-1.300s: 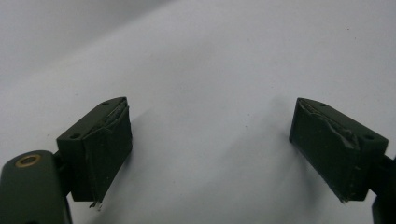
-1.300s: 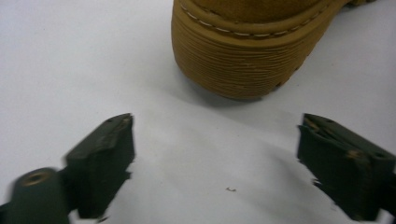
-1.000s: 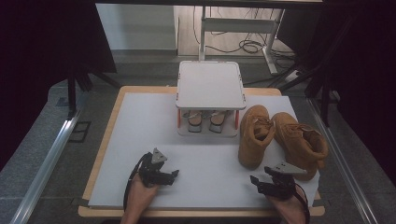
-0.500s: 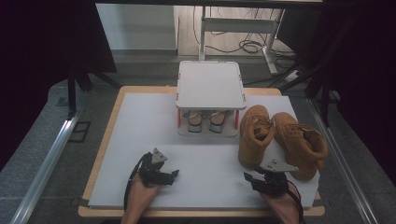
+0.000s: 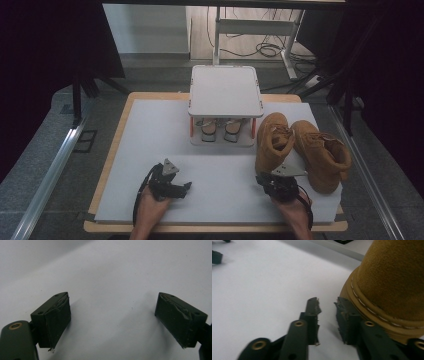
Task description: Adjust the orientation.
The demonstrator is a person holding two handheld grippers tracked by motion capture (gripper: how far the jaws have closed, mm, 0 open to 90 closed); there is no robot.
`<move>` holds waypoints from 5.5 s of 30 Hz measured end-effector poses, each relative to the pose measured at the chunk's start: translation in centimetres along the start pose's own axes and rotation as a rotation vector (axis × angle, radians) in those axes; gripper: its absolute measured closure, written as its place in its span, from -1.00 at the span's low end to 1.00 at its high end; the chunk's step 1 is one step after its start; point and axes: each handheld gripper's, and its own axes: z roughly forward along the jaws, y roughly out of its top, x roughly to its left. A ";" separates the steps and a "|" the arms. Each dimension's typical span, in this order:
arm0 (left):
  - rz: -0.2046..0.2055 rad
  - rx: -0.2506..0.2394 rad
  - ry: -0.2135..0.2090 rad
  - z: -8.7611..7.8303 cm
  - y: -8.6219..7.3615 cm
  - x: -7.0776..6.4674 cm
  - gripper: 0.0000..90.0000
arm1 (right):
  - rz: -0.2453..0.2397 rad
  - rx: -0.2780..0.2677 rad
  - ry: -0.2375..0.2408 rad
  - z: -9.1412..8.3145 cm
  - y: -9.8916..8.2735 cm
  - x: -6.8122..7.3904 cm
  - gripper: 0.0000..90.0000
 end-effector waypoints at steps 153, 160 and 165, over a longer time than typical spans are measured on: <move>0.002 -0.002 0.002 0.0 0.0 0.0 -0.71 | 0.213 -0.309 -0.496 -2.0 3.0 -5.4 -0.02; 0.002 -0.002 0.001 0.0 0.0 0.0 -0.71 | 0.217 -0.301 -0.495 -2.2 3.3 -5.6 0.12; 0.002 -0.002 0.002 0.0 0.0 0.0 -0.71 | 0.204 -0.300 -0.502 -2.3 3.6 -5.4 0.17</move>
